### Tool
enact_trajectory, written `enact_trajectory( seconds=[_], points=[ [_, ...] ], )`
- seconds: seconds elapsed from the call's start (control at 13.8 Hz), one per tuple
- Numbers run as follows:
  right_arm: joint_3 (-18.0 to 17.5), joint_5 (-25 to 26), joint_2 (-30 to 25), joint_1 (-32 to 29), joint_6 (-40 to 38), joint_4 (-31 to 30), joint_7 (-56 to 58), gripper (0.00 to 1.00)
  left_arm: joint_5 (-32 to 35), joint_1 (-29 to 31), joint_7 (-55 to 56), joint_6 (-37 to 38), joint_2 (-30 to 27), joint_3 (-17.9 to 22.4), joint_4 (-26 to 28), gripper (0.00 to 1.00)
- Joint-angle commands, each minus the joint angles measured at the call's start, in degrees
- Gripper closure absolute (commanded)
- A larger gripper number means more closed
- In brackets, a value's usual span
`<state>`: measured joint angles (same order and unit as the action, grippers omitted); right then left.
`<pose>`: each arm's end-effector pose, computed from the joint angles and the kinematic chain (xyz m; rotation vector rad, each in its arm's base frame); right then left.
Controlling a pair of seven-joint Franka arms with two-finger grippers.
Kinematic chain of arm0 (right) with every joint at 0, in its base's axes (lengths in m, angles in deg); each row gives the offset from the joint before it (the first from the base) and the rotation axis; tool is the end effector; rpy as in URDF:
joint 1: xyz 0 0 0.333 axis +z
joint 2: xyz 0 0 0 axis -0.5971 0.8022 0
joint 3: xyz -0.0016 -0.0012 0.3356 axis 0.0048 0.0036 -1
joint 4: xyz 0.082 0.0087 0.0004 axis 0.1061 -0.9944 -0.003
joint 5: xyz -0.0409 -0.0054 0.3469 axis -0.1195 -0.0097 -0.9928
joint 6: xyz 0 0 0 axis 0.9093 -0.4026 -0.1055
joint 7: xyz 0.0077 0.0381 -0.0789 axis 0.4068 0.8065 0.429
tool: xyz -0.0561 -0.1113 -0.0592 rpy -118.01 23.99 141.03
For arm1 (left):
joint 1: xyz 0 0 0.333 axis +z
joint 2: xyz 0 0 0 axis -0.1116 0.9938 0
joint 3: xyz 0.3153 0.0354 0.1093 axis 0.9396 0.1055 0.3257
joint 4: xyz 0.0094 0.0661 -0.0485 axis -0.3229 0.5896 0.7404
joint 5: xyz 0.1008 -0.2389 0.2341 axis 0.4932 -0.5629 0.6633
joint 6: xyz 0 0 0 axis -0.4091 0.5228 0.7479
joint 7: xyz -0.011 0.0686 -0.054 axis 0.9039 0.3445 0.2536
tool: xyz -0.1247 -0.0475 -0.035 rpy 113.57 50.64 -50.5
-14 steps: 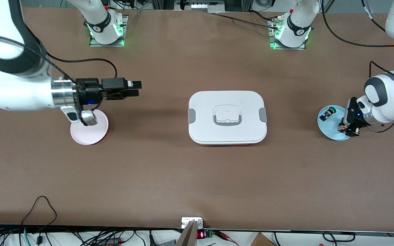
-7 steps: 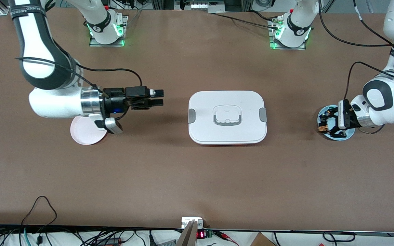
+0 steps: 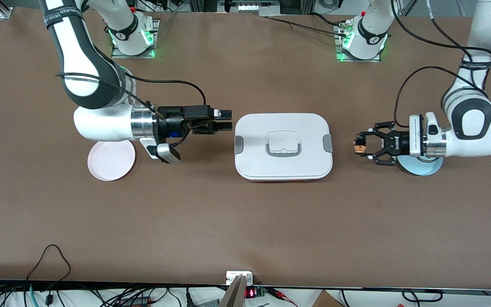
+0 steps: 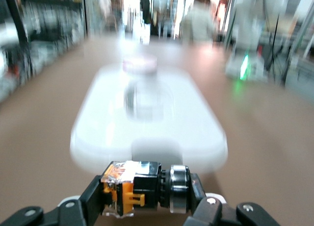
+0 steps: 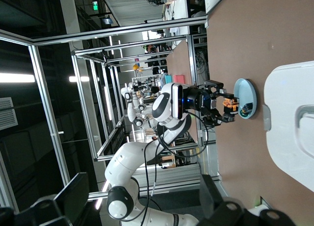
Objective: Transfer orange switch to right arm and place
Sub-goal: 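Carry the switch over the box toward the waiting right gripper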
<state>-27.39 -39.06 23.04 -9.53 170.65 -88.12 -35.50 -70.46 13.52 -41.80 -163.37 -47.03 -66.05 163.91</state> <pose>0.5649 0.3662 0.4763 -1.6137 0.0718 0.1421 0.5510 -0.0502 0.3218 1.4083 -1.4167 0.9152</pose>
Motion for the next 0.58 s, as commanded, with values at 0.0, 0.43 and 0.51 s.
enact_trajectory(
  seconds=[0.0,0.43,0.51],
  points=[
    [0.4,-2.0,2.0,2.7,3.7,2.7,0.9,0.00,-12.8,-2.0,0.1,1.8,-0.8,-3.8,0.2,1.00],
    [0.4,-5.9,4.2,3.1,3.5,2.8,0.9,0.00,-29.2,-7.3,13.4,-9.4,-2.5,-15.7,-4.3,1.00],
    [0.4,-6.0,4.2,3.1,3.5,2.8,0.9,0.00,-29.8,-7.9,14.6,-13.1,-2.7,-17.5,-4.7,1.00]
  ],
)
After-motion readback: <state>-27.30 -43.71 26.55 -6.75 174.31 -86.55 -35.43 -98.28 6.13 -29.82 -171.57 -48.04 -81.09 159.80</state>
